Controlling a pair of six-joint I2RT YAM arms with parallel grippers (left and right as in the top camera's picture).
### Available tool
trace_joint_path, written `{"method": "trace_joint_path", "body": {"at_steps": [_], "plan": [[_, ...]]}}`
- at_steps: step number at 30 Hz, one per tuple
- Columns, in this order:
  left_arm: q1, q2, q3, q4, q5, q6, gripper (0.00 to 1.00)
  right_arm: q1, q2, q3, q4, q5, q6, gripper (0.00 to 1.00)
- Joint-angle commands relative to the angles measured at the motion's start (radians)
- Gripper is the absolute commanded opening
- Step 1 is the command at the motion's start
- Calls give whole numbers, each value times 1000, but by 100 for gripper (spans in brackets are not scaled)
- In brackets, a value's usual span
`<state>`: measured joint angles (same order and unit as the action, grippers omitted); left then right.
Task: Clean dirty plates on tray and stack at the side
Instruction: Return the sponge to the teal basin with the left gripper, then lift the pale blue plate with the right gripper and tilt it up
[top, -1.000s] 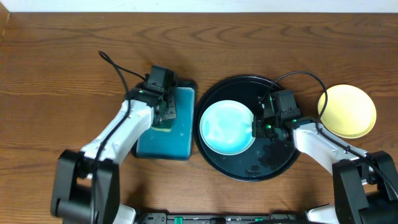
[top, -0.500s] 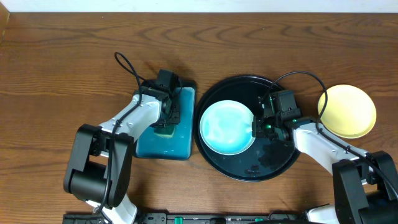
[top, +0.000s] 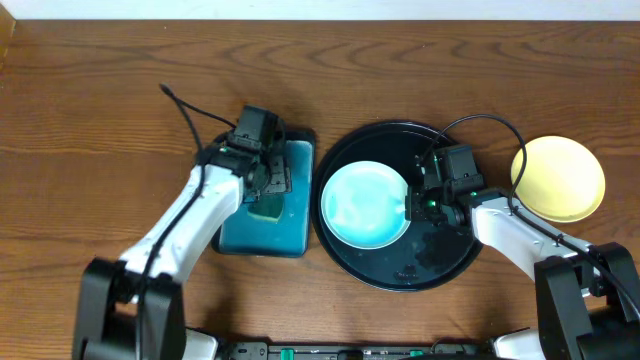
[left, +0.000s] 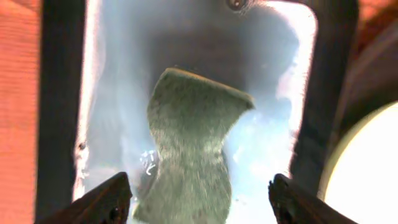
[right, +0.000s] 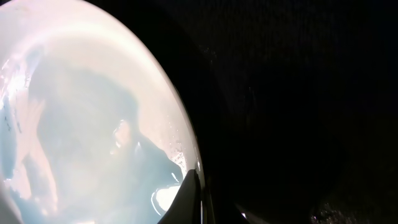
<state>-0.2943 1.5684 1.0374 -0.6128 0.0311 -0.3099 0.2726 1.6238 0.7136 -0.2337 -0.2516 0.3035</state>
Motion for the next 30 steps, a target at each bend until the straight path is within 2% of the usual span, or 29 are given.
{"method": "trace_joint_path", "body": {"at_steps": [1, 7, 17, 27, 30], "plan": [[3, -32, -7, -42, 7, -9, 74, -2, 32, -11, -16, 63, -5, 1], [3, -32, -7, -105, 7, -28, 75, -2, 32, -11, -20, 50, 0, 1], [3, -32, -7, -120, 7, -27, 75, -21, 29, -9, 12, -280, -4, 1], [3, -32, -7, -132, 7, -27, 75, -133, -60, -6, 48, -270, -23, 1], [3, -32, -7, -131, 7, -27, 75, -151, -119, -6, 38, -204, -37, 1]]}}
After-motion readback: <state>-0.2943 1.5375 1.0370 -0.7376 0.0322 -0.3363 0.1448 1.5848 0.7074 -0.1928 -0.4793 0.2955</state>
